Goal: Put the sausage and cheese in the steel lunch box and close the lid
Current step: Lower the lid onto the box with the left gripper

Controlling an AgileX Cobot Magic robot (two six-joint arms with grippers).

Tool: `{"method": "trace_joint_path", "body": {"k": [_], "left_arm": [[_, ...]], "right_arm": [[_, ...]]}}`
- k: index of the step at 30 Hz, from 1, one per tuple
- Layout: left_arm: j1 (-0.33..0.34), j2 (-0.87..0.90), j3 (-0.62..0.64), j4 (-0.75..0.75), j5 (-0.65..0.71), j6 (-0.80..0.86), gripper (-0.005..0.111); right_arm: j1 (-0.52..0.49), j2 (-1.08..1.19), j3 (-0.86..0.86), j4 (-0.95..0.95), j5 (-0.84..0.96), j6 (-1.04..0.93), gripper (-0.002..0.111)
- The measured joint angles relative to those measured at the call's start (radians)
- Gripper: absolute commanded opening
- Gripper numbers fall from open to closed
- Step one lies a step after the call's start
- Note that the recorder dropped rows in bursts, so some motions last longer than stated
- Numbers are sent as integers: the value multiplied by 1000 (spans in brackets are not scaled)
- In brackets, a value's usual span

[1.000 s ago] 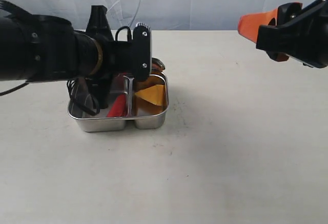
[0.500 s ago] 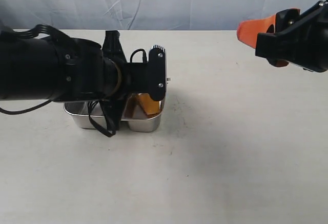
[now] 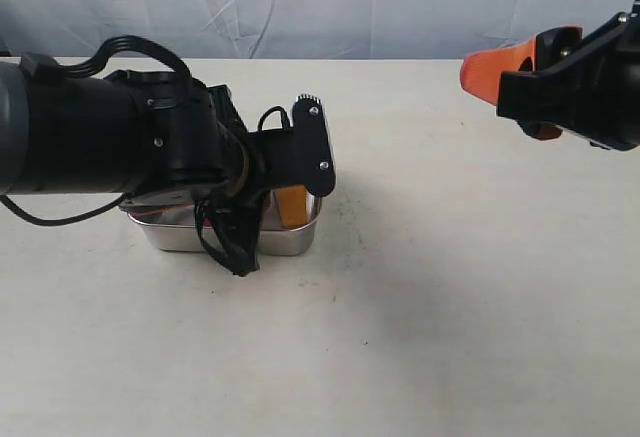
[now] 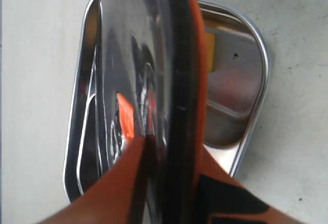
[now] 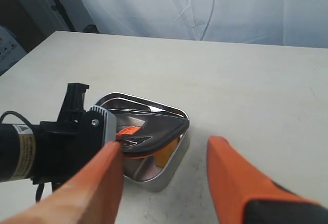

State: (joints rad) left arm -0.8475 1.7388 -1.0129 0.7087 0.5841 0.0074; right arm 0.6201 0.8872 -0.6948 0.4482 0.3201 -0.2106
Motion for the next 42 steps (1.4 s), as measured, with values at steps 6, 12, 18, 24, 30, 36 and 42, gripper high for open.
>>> {"method": "trace_joint_path", "body": {"k": [6,12,18,24,30,36,42], "left_arm": [[0,2,-2,-28,0,4,11],[0,2,-2,-60,0,10,33],[0,17,0,-114,0,19,38],[0,17,0,-120,7,19,38],[0,28,0,-130,37,21,38],[-6,44,-2,-130,49,27,41],[-6,56,-1,-210,79,51,62]], "right_arm": [[0,0,0,0,37,4,49],[0,0,0,0,52,4,49],[0,0,0,0,53,4,49],[0,0,0,0,53,4,49],[0,0,0,0,53,8,49],[0,0,0,2,54,8,49],[0,0,0,4,56,8,49]]}}
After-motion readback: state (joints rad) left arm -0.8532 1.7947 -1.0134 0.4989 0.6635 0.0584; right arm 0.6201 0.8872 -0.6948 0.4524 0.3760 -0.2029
